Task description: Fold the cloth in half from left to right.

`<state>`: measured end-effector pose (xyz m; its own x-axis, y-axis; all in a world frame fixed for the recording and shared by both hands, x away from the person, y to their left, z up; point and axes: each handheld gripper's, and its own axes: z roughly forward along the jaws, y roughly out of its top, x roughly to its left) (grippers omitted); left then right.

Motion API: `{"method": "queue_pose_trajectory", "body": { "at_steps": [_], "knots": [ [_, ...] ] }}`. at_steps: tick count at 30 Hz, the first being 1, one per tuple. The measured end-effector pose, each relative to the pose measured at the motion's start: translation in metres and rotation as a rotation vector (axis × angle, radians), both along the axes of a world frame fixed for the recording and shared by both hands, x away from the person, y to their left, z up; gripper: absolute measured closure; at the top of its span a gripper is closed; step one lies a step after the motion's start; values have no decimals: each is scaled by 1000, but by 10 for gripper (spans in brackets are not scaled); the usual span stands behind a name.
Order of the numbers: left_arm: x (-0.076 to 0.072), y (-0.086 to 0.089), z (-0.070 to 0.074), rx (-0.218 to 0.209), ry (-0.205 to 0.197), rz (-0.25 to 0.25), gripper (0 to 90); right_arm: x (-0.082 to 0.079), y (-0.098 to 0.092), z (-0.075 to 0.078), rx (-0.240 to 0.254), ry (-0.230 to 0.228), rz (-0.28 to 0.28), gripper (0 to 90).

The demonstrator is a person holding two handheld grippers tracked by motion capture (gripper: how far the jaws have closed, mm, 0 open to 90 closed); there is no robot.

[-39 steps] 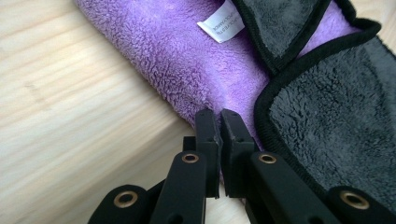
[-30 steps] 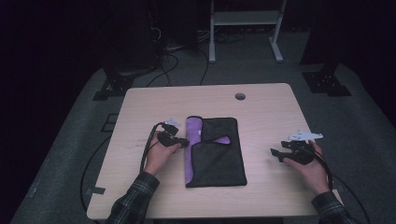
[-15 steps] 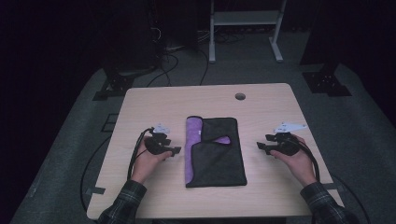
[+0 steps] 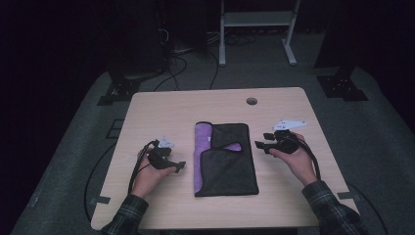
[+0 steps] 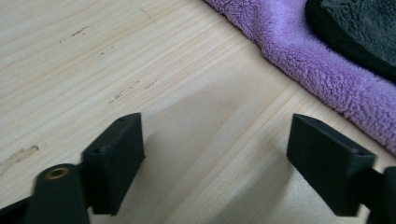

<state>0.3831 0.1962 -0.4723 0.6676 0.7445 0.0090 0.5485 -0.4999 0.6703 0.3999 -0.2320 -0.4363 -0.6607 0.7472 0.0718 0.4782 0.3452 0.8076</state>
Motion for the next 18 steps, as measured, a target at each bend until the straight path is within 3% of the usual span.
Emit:
{"method": "queue_pose_trajectory", "body": {
  "at_steps": [8,18],
  "knots": [
    [-1,4,-10,-36,-54,16,16,13,30,8,14,-8,56,493],
    [-1,3,-11,-42,-57,18,11,21,64,4,22,13,122,534]
  ]
}}
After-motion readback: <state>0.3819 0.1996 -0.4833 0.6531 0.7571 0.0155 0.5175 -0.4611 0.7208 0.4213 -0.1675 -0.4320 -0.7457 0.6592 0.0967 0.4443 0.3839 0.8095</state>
